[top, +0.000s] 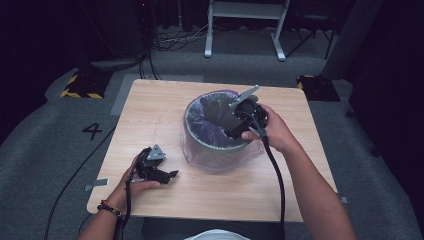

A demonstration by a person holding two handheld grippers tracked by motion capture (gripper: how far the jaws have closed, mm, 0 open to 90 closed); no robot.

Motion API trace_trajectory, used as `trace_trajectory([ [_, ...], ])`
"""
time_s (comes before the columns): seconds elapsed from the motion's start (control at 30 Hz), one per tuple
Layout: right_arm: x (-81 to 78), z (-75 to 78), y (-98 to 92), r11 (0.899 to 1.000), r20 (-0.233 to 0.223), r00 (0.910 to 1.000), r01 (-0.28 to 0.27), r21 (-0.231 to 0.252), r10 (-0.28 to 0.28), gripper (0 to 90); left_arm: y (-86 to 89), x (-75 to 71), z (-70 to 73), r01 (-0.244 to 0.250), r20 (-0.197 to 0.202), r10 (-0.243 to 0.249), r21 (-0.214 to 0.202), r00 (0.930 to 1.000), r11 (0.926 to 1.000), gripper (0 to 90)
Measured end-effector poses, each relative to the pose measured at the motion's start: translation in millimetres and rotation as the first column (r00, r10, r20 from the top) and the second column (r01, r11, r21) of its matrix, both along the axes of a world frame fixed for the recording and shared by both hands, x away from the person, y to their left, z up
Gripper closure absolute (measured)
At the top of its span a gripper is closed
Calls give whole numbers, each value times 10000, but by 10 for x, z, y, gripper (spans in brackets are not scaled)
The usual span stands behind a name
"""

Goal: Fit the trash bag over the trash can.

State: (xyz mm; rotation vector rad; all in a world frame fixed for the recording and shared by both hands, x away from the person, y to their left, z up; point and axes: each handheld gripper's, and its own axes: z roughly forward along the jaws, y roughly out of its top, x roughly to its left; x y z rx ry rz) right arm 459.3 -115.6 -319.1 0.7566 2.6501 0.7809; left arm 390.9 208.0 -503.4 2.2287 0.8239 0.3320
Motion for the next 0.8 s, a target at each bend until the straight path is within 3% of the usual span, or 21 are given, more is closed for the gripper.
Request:
trace_trajectory([
  [0.8,-87,124,-208,9989,230,9997,-14,467,3,224,0,0,0,-1,2,1,-3,10000,10000,146],
])
